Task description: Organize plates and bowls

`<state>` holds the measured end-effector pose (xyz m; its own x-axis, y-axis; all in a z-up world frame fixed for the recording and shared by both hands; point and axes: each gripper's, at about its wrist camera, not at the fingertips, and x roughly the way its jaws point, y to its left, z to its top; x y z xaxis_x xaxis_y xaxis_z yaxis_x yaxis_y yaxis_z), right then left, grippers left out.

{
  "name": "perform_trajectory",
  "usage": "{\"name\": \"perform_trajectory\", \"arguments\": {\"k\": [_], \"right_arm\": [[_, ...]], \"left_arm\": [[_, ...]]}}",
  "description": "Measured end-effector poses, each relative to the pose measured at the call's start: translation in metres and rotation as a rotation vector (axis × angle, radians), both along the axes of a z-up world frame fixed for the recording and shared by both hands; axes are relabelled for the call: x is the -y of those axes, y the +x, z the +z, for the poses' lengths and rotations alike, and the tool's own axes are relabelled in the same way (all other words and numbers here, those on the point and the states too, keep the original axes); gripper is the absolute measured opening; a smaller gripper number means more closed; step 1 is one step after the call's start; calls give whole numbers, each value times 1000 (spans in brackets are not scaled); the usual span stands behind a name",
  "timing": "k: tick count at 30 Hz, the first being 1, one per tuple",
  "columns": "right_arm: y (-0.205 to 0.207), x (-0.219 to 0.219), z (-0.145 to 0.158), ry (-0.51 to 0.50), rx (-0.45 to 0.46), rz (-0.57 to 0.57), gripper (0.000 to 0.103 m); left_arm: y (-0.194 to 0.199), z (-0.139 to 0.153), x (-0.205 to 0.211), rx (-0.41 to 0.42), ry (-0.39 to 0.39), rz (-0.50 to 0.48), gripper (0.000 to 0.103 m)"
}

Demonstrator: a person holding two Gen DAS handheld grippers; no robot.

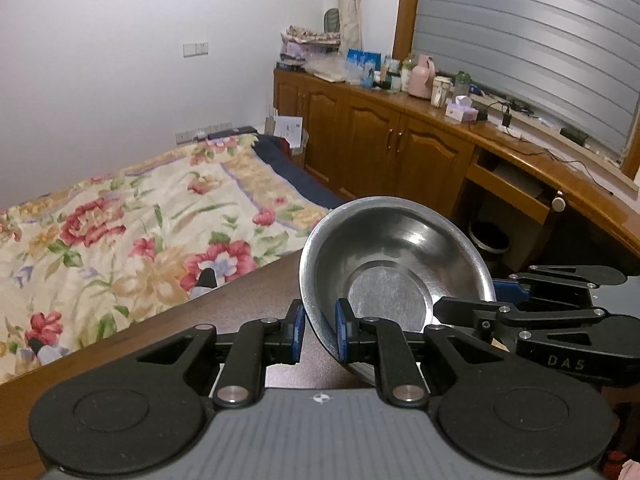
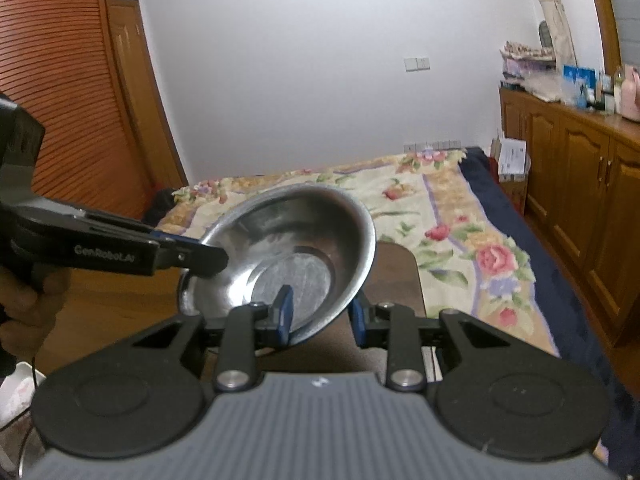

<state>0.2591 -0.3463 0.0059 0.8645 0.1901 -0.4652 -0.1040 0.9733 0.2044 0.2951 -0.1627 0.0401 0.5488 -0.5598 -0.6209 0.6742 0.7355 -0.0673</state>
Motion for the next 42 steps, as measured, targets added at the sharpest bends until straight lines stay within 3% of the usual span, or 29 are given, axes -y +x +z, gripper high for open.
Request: {"name": "perform_trajectory", "arguments": {"k": [23,35,42], "right_arm": [[-43,-25,43,-66,91,33,31],[-58,-38,45,-103,78,75,31],[-61,-45,38,-107,51,101,31]], "left_arm": [[-76,49,-52,98,-59,3,19],[-108,48,-72,102,-44,20,19],[-121,32,-87,81,-37,21,19]]}}
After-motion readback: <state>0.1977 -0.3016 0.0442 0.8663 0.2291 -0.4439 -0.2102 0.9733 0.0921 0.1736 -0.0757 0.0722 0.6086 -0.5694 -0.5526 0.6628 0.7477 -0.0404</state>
